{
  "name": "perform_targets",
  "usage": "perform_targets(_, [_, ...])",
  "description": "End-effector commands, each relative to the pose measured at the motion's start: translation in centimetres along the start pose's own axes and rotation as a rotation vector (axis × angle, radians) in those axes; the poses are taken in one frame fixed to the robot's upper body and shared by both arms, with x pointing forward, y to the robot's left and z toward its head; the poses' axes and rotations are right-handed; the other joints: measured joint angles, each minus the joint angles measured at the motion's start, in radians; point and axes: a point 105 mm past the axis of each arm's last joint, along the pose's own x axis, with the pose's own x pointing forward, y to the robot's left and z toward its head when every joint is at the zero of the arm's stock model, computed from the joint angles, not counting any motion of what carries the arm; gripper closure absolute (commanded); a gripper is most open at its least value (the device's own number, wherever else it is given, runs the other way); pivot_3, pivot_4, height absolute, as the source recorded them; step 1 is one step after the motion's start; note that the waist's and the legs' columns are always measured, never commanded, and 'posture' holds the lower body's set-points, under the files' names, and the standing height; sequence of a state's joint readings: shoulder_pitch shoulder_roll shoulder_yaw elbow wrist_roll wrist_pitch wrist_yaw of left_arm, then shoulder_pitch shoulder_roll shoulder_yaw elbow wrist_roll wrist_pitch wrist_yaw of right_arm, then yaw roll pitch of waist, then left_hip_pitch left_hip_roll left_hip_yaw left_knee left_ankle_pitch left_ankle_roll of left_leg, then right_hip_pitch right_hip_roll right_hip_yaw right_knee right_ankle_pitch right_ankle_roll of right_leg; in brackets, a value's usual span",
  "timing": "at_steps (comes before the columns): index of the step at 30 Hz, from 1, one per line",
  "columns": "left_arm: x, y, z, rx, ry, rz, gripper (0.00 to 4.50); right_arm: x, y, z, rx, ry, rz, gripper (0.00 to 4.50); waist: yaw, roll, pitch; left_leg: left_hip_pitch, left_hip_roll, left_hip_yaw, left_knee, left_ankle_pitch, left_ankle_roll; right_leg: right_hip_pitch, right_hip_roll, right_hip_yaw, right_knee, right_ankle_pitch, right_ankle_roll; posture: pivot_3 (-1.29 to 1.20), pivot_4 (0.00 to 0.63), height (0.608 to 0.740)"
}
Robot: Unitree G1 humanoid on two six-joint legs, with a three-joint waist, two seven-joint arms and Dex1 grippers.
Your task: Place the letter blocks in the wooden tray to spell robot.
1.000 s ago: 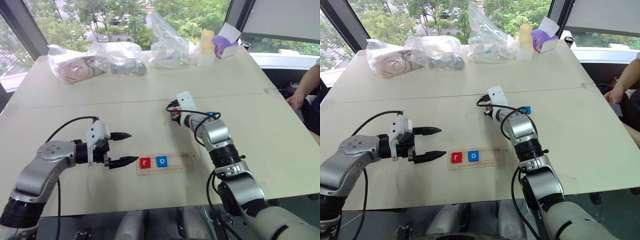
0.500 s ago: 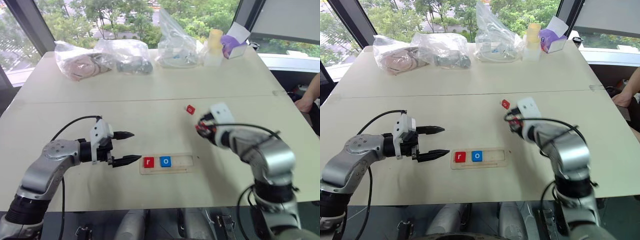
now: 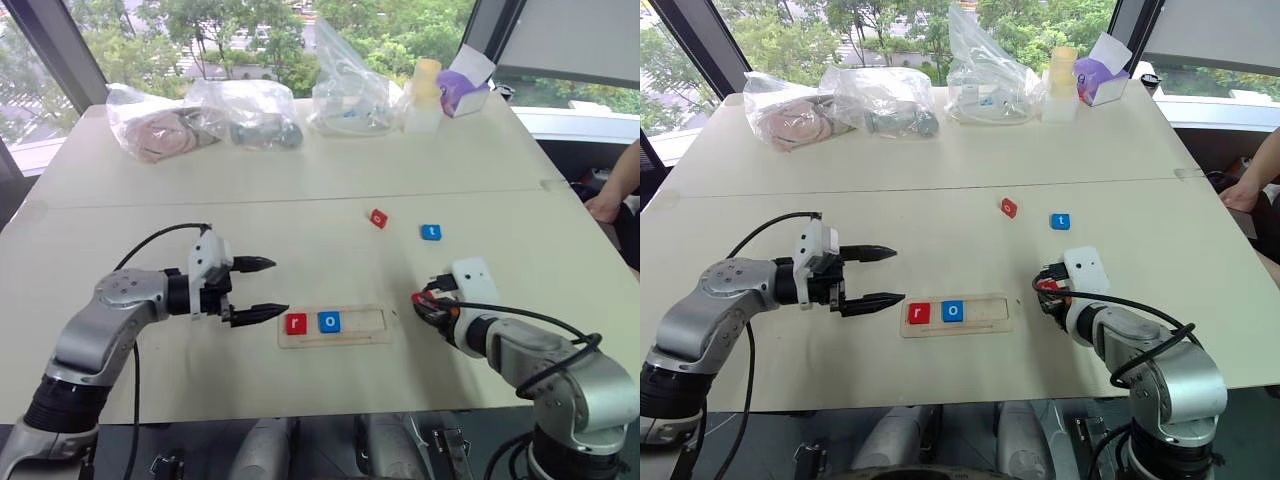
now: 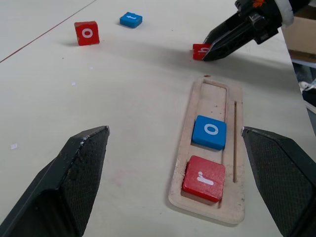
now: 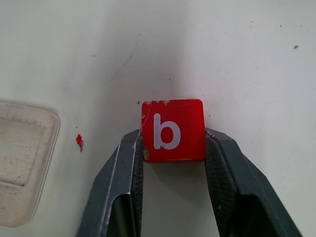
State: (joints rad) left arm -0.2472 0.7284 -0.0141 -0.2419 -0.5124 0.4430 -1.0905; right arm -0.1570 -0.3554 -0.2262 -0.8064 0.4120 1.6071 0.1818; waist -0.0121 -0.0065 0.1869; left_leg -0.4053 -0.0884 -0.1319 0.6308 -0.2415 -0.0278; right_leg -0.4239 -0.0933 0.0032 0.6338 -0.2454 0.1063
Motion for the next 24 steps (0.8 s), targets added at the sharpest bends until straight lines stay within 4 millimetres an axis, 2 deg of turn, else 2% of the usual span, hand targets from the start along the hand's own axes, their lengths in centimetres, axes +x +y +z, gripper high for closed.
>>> perform_targets(1, [-0.3, 0.1, 0.7, 0.038, -0.018, 0.009, 0.00, -1.1, -0.1, 1.1, -0.093, -0.017, 0.044, 0.91, 0.000, 0.000, 0.000, 0.000, 0.000, 0.000, 0.000, 0.000, 0.000, 0.000, 0.000, 0.000, 0.000, 0.000, 0.000, 0.00, 0.150, 0.740])
perform_targets(2, [-0.3, 0.1, 0.7, 0.038, -0.018, 0.012, 0.00, -1.3, 0.0, 1.5, -0.139, -0.010, 0.069, 0.29, 0.000, 0.001, 0.000, 0.000, 0.000, 0.000, 0.000, 0.000, 0.000, 0.000, 0.000, 0.000, 0.000, 0.000, 0.000, 0.00, 0.150, 0.740])
perform_targets(3, [-0.3, 0.1, 0.7, 0.038, -0.019, 0.013, 0.00, -1.8, -0.4, 2.9, -0.242, -0.021, 0.102, 0.07, 0.000, 0.001, 0.001, 0.000, -0.001, 0.001, 0.001, 0.000, 0.000, 0.000, -0.001, 0.000, 0.000, 0.000, 0.000, 0.00, 0.150, 0.740])
perform_targets(6, [-0.3, -0.2, 0.7, 0.036, -0.021, 0.011, 0.00, -2.6, -1.4, 5.3, -0.408, -0.050, 0.217, 0.07, -0.002, 0.000, 0.000, 0.000, 0.000, 0.002, 0.002, 0.000, 0.001, 0.001, -0.001, 0.000, -0.001, 0.000, 0.000, 0.00, 0.150, 0.740])
perform_targets(8, [-0.3, -0.3, 0.8, 0.033, -0.023, 0.005, 0.00, -2.5, -1.7, 5.7, -0.492, -0.070, 0.311, 0.07, -0.001, -0.001, 0.000, 0.000, 0.001, 0.002, 0.001, 0.000, 0.001, 0.003, 0.000, -0.002, -0.002, 0.000, 0.001, 0.00, 0.150, 0.740])
perform_targets(11, [-0.2, -0.4, 0.7, 0.029, -0.018, 0.000, 0.00, -1.6, -2.5, 5.5, -0.659, -0.086, 0.443, 0.07, -0.001, -0.001, 0.000, 0.000, 0.001, 0.002, 0.001, 0.000, 0.001, 0.004, 0.000, -0.003, -0.003, 0.000, 0.001, 0.00, 0.150, 0.740])
perform_targets(14, [-0.3, -0.4, 0.9, 0.033, -0.020, 0.005, 0.00, -0.6, -3.1, 4.1, -0.830, -0.050, 0.587, 0.07, -0.002, -0.001, 0.000, 0.000, 0.000, 0.003, 0.002, -0.001, 0.002, 0.004, -0.001, -0.002, -0.002, 0.000, 0.002, 0.00, 0.150, 0.740])
perform_targets(17, [-0.4, -0.3, 1.0, 0.039, -0.019, 0.017, 0.00, 0.4, -3.6, 3.4, -0.934, -0.030, 0.660, 0.07, -0.004, -0.001, 0.001, 0.000, 0.000, 0.004, 0.003, -0.001, 0.002, 0.004, -0.001, -0.002, -0.002, 0.001, 0.003, 0.00, 0.150, 0.740])
perform_targets(24, [-0.5, -0.4, 1.1, 0.043, -0.016, 0.039, 0.00, 2.1, -4.4, 3.1, -1.005, -0.012, 0.722, 0.07, -0.003, -0.001, 0.001, 0.001, 0.000, 0.003, 0.002, 0.000, 0.001, 0.004, -0.001, 0.000, -0.002, 0.001, 0.002, 0.00, 0.150, 0.740])
